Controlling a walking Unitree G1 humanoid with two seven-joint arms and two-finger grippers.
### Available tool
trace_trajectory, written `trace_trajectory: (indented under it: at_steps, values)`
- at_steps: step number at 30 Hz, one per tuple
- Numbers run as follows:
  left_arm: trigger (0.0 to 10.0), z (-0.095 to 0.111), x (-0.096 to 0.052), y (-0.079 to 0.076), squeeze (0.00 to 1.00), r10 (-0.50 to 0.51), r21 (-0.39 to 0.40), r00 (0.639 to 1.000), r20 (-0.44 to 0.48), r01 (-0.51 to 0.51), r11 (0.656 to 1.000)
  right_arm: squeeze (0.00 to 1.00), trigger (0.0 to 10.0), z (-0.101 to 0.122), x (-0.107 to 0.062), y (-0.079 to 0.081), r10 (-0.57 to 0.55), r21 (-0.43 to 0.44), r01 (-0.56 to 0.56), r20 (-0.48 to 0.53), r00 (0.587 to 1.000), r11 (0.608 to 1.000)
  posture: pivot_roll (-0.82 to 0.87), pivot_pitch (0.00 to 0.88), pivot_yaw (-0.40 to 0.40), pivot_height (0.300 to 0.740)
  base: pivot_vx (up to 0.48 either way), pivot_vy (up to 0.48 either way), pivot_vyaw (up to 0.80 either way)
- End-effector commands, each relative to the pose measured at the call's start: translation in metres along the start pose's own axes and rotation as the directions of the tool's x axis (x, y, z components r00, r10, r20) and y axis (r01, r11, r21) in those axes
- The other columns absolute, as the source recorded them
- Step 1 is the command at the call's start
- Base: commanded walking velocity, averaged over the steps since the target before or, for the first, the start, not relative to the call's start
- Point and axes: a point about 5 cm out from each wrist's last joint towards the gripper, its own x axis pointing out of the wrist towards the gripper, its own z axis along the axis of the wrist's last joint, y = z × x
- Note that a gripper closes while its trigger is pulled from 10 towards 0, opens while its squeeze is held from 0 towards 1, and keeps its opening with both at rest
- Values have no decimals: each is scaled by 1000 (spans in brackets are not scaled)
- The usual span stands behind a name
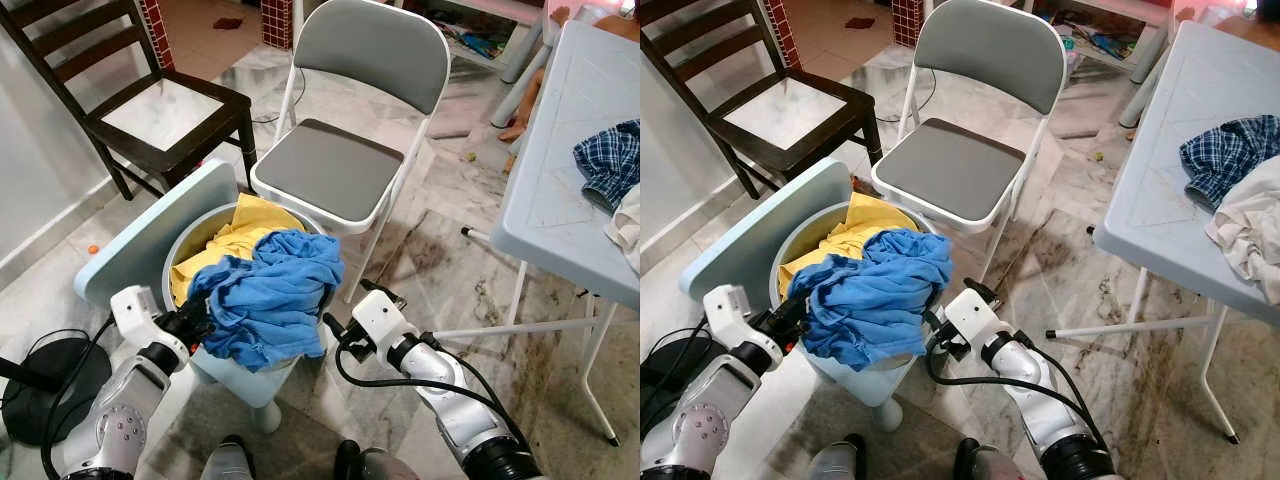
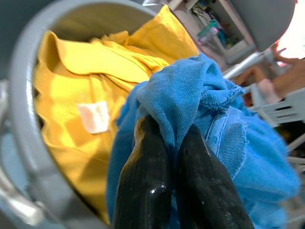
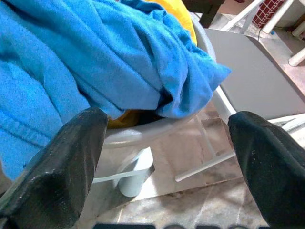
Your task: Hang hanger
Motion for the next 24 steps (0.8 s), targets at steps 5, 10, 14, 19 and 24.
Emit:
trace_trajectory:
  at_steps: [5,10,14,19,24]
  values:
    - [10000,-9,-6,9,0,88,232,996,11,-88,969,0,10000,-6,-4,3,21,-3,-22,-20,1000,1000,205,240,-90,740,0,0,0]
    - [10000,-6,-17,6,0,141,418,980,141,-188,889,0,10000,-7,-5,2,21,-6,-21,-23,999,1000,207,241,-89,740,0,0,0]
    - [10000,-11,-26,5,392,160,469,967,197,-237,851,0,10000,-7,-5,3,26,-6,-26,-25,999,1000,211,241,-89,740,0,0,0]
    - [10000,-20,-34,10,1000,196,534,957,213,-283,797,0,10000,-6,-3,4,31,-6,-31,-21,999,999,217,240,-89,740,0,0,0]
    - [10000,-16,-36,26,1000,293,544,924,246,-382,747,0,10000,-6,-3,4,31,-8,-31,-21,999,999,216,241,-90,740,0,0,0]
